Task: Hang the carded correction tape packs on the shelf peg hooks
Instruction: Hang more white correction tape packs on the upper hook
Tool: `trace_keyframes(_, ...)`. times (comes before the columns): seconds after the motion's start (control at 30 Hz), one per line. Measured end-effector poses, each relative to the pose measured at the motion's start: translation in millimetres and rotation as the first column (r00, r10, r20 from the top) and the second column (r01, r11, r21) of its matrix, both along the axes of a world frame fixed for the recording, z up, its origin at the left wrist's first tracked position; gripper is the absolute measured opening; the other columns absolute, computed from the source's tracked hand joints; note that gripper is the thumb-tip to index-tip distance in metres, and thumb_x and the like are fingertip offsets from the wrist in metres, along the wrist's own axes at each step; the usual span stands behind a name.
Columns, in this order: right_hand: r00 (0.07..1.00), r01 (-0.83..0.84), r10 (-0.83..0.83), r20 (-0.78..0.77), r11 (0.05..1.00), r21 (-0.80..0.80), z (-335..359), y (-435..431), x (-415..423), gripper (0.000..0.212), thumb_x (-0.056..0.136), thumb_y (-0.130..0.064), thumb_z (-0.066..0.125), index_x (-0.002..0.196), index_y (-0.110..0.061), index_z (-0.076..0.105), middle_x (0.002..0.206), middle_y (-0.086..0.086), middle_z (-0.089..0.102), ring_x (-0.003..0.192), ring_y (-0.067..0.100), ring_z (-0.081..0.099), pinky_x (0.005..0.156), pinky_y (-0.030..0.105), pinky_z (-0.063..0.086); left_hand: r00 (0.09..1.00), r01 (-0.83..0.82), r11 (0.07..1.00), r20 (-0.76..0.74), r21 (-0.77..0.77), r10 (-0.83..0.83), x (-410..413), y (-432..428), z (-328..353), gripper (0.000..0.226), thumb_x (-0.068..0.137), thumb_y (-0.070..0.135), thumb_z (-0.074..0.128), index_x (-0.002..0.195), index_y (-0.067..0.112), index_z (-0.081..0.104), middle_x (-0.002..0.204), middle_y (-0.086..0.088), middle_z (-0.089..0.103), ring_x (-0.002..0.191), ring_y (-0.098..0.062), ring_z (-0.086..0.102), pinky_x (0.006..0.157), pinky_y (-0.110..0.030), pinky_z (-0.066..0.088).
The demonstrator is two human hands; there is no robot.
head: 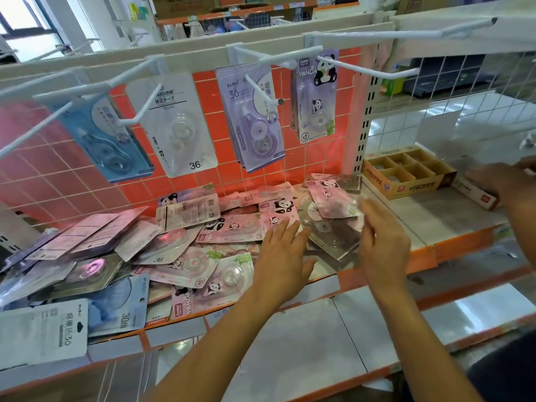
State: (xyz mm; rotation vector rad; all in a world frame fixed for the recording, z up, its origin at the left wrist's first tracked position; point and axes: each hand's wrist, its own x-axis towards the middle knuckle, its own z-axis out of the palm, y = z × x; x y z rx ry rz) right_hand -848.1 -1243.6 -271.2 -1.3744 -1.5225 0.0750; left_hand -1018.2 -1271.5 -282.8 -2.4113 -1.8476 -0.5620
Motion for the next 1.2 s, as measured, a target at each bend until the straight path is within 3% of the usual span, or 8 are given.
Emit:
trace_keyframes(0.17, 0.985, -0.147, 0.148, 0.089, 0.989, -0.012, -9, -23, -52, 0.049, 0.084, 0.000, 0.043, 0.129, -0.014, 0.060, 0.129, 0.012, 0.060, 0.112, 0.035, 0.057, 0.094, 0.035, 0.040, 0.964, -0.080, 0.997, 0.257, 0.020, 0.072, -16, -9, 5, 0.050, 0.091, 0.027, 0.031, 0.125, 0.002, 0.059, 0.128, -0.017, 0.060, 0.122, -0.037, 0.054, 0.111, -0.049, 0.036)
trace_keyframes(0.27, 0.964, -0.241, 0.242, 0.112, 0.970, -0.021, -15, -38, -81, 0.051, 0.081, -0.005, 0.038, 0.126, -0.013, 0.061, 0.127, 0.012, 0.061, 0.112, 0.034, 0.058, 0.097, 0.027, 0.037, 0.832, -0.112, 0.988, 0.533, -0.111, 0.154, -33, -26, 20, 0.045, 0.092, 0.025, 0.026, 0.118, 0.011, 0.060, 0.115, -0.009, 0.065, 0.105, -0.028, 0.059, 0.091, -0.042, 0.048)
trace_keyframes(0.37, 0.951, -0.293, 0.292, 0.103, 0.956, -0.002, -14, -58, -106, 0.044, 0.087, -0.015, 0.041, 0.125, -0.012, 0.062, 0.123, 0.011, 0.064, 0.110, 0.030, 0.059, 0.096, 0.028, 0.040, 0.475, -0.154, 0.936, 0.807, -0.316, 0.351, -48, -48, 38, 0.031, 0.098, 0.016, 0.039, 0.108, 0.021, 0.068, 0.104, 0.004, 0.071, 0.097, -0.015, 0.064, 0.085, -0.030, 0.051)
trace_keyframes(0.47, 0.931, -0.354, 0.350, 0.106, 0.935, 0.026, -14, -74, -130, 0.040, 0.090, -0.018, 0.042, 0.124, -0.013, 0.063, 0.122, 0.009, 0.064, 0.111, 0.021, 0.052, 0.097, 0.027, 0.041, 0.007, -0.033, 0.906, 0.907, -0.422, 0.422, -67, -67, 46, 0.027, 0.096, 0.019, 0.046, 0.098, 0.013, 0.072, 0.096, -0.009, 0.073, 0.097, -0.028, 0.068, 0.088, -0.046, 0.055)
trace_keyframes(0.53, 0.913, -0.397, 0.392, 0.112, 0.917, 0.028, -17, -81, -145, 0.037, 0.091, -0.016, 0.043, 0.121, -0.013, 0.064, 0.123, 0.009, 0.063, 0.112, 0.021, 0.052, 0.098, 0.028, 0.038, -0.113, 0.020, 0.906, 0.899, -0.423, 0.422, -79, -79, 49, 0.023, 0.098, 0.021, 0.047, 0.098, 0.012, 0.068, 0.092, -0.011, 0.072, 0.088, -0.027, 0.070, 0.077, -0.044, 0.058)
trace_keyframes(0.87, 0.773, -0.623, 0.616, -0.154, 0.782, -0.003, 1, -125, -209, 0.031, 0.082, -0.008, 0.050, 0.105, -0.019, 0.069, 0.113, -0.015, 0.063, 0.113, 0.000, 0.054, 0.098, 0.011, 0.038, -0.161, -0.007, 0.908, 0.896, -0.420, 0.413, -162, -127, 46, 0.037, 0.089, 0.012, 0.065, 0.124, 0.012, 0.054, 0.112, -0.013, 0.069, 0.094, -0.029, 0.070, 0.066, -0.039, 0.058)
trace_keyframes(1.03, 0.741, -0.625, 0.553, -0.382, 0.775, -0.092, 16, -130, -244, 0.030, 0.082, -0.010, 0.049, 0.093, -0.033, 0.065, 0.093, -0.012, 0.068, 0.088, 0.005, 0.064, 0.077, 0.018, 0.051, -0.059, -0.079, 0.905, 0.908, -0.417, 0.414, -201, -148, 43, 0.036, 0.086, 0.006, 0.067, 0.120, 0.014, 0.059, 0.106, -0.008, 0.072, 0.099, -0.029, 0.069, 0.086, -0.047, 0.056)
trace_keyframes(1.2, 0.693, -0.656, 0.541, -0.477, 0.748, -0.103, 37, -128, -282, 0.022, 0.092, -0.011, 0.057, 0.109, -0.024, 0.062, 0.105, -0.007, 0.064, 0.097, 0.003, 0.061, 0.080, 0.018, 0.051, 0.059, -0.096, 0.923, 0.924, -0.372, 0.378, -238, -170, 48, 0.034, 0.086, 0.008, 0.067, 0.118, 0.019, 0.060, 0.105, -0.005, 0.072, 0.098, -0.024, 0.069, 0.089, -0.047, 0.055)
